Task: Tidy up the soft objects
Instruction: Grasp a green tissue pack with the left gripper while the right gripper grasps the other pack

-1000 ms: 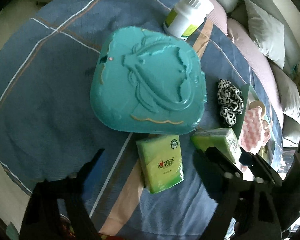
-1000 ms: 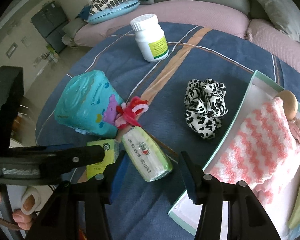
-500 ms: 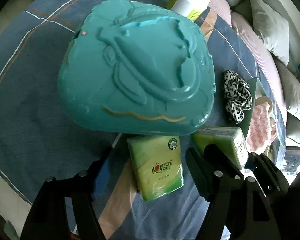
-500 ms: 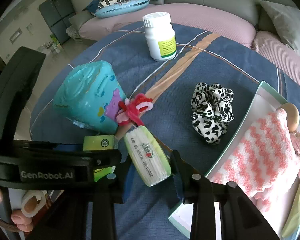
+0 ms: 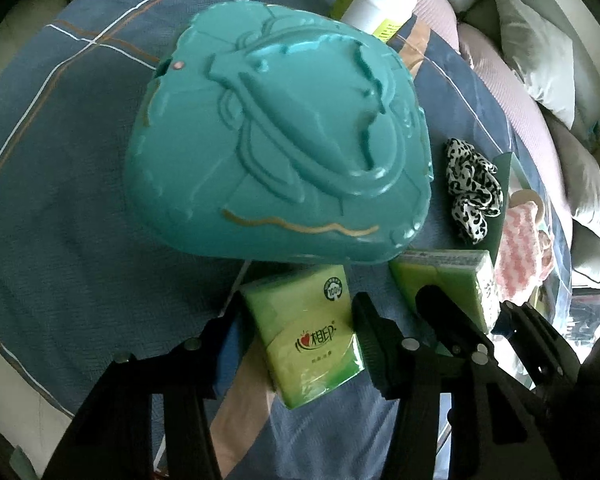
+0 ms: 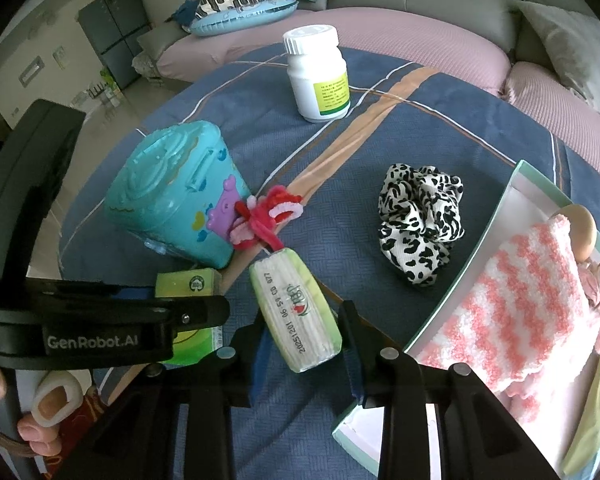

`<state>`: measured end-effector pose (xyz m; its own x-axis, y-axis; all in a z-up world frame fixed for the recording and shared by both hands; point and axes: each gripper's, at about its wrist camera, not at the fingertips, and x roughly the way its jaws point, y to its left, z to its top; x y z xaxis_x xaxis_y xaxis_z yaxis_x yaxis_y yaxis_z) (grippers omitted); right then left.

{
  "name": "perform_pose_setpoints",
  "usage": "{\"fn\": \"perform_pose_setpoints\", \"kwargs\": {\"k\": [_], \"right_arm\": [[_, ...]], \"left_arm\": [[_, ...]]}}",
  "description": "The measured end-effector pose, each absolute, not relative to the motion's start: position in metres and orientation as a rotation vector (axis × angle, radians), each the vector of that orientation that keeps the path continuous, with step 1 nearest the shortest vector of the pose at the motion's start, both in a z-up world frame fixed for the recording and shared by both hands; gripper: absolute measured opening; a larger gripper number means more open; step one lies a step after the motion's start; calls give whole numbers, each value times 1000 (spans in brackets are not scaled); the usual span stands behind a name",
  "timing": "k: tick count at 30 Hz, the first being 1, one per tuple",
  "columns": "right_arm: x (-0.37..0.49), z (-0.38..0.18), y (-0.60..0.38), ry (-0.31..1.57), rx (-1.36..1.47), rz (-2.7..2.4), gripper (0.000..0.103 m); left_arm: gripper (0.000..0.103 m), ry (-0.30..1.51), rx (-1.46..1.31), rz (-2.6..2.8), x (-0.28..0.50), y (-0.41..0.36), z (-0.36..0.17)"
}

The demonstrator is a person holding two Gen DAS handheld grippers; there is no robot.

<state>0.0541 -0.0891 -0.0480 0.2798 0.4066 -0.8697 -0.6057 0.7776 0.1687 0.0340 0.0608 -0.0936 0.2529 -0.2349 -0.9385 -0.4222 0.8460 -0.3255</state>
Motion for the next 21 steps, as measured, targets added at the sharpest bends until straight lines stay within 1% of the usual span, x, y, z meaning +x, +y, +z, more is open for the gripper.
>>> {"fn": "perform_pose_setpoints", "kwargs": {"k": [13, 21], "right_arm": [[56, -41, -97, 1084, -139, 681, 32], [54, -18, -115, 1018, -92, 642, 32]], "left_arm": [[54, 1333, -606, 120, 29, 64, -88], [53, 1321, -592, 93, 28, 52, -72]]}}
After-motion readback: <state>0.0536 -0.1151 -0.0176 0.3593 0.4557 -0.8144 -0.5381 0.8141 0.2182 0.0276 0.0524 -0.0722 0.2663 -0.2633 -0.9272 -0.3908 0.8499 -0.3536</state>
